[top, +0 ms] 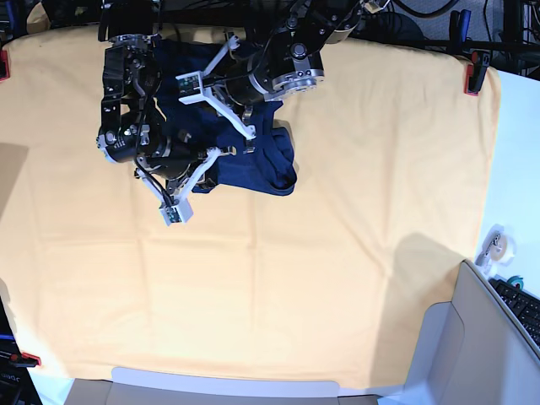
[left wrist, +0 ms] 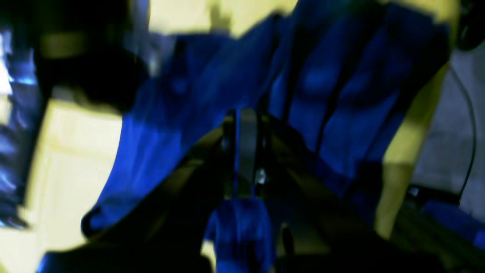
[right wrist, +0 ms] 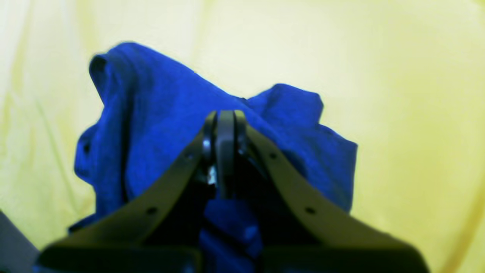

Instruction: Fold the T-shirt properly

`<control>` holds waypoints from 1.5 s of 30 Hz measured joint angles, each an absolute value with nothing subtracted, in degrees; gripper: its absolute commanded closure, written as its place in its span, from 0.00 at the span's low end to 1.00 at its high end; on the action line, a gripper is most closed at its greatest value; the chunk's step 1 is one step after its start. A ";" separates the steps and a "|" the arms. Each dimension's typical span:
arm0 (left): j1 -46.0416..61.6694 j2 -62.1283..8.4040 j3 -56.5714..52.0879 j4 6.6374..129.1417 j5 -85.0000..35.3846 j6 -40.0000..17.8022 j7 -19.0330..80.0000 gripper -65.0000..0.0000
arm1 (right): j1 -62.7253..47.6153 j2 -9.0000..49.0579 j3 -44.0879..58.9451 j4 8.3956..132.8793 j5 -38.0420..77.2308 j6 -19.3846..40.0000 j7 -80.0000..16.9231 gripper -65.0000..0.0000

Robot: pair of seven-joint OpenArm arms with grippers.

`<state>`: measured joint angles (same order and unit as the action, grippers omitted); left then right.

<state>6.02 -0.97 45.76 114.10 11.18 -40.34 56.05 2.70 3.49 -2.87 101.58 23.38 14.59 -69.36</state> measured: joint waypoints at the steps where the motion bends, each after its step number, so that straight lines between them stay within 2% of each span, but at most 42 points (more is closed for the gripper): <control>1: 6.02 -0.78 45.76 113.60 11.18 -40.34 55.46 1.00 | 2.74 3.40 -2.87 101.58 22.55 14.52 -69.36 1.00; 11: 8.19 -0.03 45.71 109.21 11.40 -40.12 50.22 1.00 | 3.01 3.01 -2.66 94.11 21.12 14.55 -66.50 1.00; 14: 9.26 -0.03 45.71 107.92 11.33 -40.25 50.15 1.00 | 3.36 3.36 -2.63 91.57 21.89 14.55 -64.03 1.00; 27: 14.11 -1.78 45.65 108.05 11.20 -40.14 50.28 1.00 | 7.07 3.99 -2.76 87.85 21.32 14.76 -64.25 1.00; 39: 14.70 -3.18 45.25 115.87 11.40 -40.27 53.74 0.99 | 8.16 4.25 -2.76 89.56 21.06 14.37 -63.66 1.00; 41: 14.39 -2.90 45.21 115.94 11.42 -40.27 53.76 0.95 | 8.82 4.25 -1.87 92.23 22.04 14.28 -63.79 0.95; 45: 14.57 -2.94 45.04 115.92 11.38 -40.32 53.78 0.76 | 10.52 3.77 8.29 94.28 32.97 14.74 -67.29 0.66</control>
